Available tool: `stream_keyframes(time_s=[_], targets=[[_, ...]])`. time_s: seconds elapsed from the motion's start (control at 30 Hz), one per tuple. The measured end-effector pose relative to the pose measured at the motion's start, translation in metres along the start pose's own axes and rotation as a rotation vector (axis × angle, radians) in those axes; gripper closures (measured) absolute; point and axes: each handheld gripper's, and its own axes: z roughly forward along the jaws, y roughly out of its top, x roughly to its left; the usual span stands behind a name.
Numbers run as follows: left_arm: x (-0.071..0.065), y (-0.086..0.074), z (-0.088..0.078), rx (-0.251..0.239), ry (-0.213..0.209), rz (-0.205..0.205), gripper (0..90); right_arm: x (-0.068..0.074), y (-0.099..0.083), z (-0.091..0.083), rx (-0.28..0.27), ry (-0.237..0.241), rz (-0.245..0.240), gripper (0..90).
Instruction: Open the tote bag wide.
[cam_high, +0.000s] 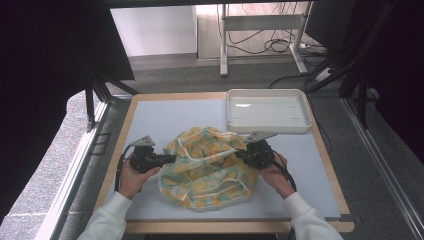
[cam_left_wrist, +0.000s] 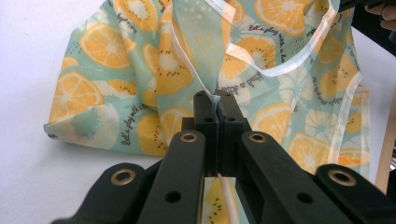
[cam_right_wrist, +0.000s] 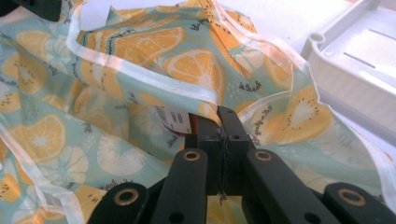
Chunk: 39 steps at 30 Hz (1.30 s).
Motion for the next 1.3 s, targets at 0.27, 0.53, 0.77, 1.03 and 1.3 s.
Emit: stream_keyframes(time_s=[0.27, 0.53, 0.77, 1.03, 1.3], targets=[[0.000, 0.003, -0.002, -0.022, 0.020, -0.002, 90.0, 0.000, 0.009, -0.001, -0.026, -0.013, -0.006, 88.4], [0.003, 0.007, -0.002, -0.035, 0.042, -0.006, 90.0, -0.002, 0.018, 0.003, -0.053, -0.015, 0.004, 88.4], [0.006, 0.013, 0.001, -0.053, 0.080, -0.022, 90.0, -0.007, 0.029, 0.010, -0.084, -0.033, 0.022, 88.3], [0.007, 0.017, 0.003, -0.068, 0.095, -0.028, 90.0, -0.017, 0.032, 0.020, -0.097, -0.044, 0.065, 88.3], [0.009, 0.024, 0.013, -0.064, 0.131, -0.026, 90.0, -0.025, 0.041, 0.029, -0.119, -0.065, 0.098, 88.3]])
